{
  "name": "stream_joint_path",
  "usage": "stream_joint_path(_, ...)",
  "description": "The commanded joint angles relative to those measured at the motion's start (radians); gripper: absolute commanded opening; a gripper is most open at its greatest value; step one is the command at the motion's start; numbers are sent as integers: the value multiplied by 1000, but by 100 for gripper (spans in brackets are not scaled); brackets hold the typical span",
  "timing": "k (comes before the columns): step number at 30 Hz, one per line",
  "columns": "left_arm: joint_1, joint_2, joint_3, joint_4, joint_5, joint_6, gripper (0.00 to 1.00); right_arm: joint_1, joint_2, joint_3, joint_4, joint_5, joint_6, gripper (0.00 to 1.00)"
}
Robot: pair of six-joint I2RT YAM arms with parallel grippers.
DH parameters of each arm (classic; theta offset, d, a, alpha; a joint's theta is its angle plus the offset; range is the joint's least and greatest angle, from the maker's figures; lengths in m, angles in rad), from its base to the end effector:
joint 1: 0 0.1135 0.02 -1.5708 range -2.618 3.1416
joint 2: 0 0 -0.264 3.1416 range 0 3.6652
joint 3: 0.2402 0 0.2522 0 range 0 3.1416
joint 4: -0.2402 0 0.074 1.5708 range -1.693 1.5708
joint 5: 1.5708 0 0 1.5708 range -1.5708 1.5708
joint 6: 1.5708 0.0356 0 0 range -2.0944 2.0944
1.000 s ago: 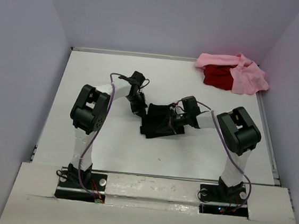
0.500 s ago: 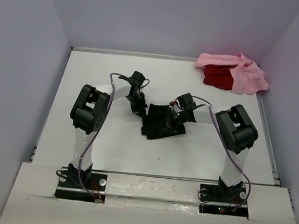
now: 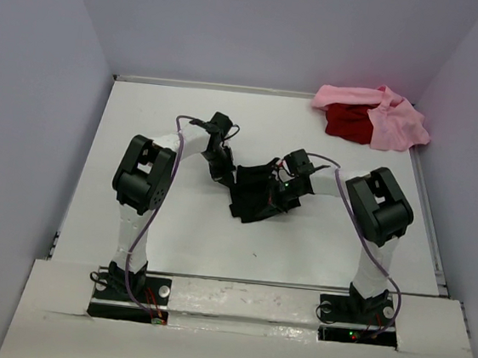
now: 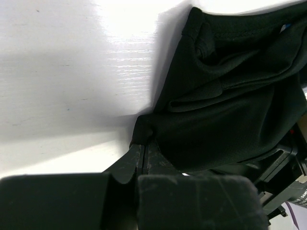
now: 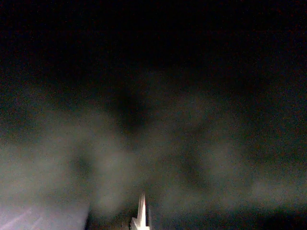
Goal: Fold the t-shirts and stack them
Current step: Fold the tshirt
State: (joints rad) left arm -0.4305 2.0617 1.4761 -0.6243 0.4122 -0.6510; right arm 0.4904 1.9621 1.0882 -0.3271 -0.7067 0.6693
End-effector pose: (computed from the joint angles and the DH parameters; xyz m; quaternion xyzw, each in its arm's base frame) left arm 0.3752 -0.1880 0.1612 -0.0694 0.9611 -0.2630 0.0470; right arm 0.3071 0.1902 0.1140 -0.0190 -0.9242 -0.3790 0.0421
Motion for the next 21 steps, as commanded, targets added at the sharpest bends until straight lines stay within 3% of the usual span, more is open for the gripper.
stream_joint_path(1,4,-8,50,-29,-6,19,0,4,104,-80,45,38,-19,0)
stream_joint_path(10,6,-14,39,-28,-10,19,0,4,159,-79,76,0,-8,0)
stream_joint_path(21,7,-8,56,-32,-9,16,0,4,90,-88,43,-11,1,0)
